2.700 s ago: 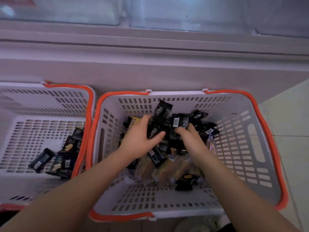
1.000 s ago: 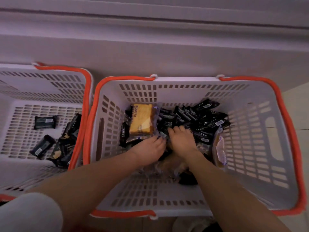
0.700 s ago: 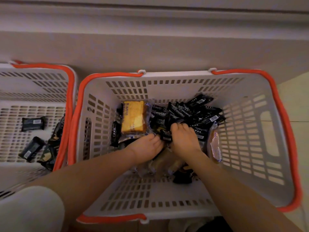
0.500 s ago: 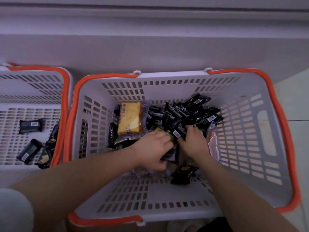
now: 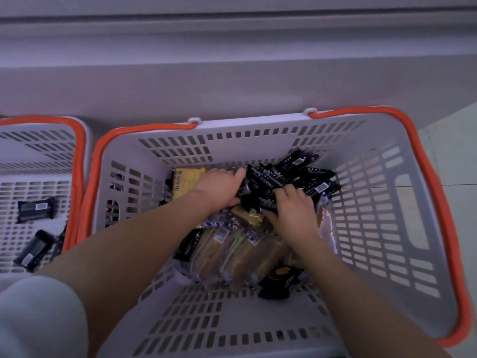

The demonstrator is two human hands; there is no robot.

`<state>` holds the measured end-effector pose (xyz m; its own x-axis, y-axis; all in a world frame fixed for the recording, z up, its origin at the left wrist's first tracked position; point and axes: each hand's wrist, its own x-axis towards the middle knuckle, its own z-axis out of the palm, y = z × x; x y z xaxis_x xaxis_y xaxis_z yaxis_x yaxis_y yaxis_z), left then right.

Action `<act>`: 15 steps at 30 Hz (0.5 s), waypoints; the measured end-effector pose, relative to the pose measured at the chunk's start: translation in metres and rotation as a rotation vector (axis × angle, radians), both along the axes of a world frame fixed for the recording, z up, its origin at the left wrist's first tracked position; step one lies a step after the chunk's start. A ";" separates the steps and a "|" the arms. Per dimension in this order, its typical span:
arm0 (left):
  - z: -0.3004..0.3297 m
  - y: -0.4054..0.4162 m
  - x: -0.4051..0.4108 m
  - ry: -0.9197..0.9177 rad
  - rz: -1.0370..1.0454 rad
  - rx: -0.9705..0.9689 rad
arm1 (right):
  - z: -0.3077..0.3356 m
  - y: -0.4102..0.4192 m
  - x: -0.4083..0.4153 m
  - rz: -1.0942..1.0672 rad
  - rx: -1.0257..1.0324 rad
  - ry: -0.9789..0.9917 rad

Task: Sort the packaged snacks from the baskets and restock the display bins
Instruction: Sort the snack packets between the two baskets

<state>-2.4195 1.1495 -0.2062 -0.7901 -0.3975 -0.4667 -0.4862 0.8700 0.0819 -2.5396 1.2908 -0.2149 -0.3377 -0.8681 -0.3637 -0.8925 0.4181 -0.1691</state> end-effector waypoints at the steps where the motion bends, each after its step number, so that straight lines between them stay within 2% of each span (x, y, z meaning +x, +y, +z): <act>1: -0.002 -0.002 -0.001 -0.009 0.002 0.023 | 0.001 0.000 -0.005 -0.014 -0.033 0.016; 5: -0.007 -0.006 0.006 -0.100 -0.154 0.066 | 0.004 -0.008 -0.022 -0.196 -0.132 -0.101; 9: -0.008 -0.007 0.024 -0.082 -0.261 0.111 | 0.002 -0.026 -0.027 -0.275 -0.080 -0.272; 15: -0.008 -0.012 0.033 -0.091 -0.321 0.124 | 0.001 -0.045 -0.019 -0.158 0.077 -0.226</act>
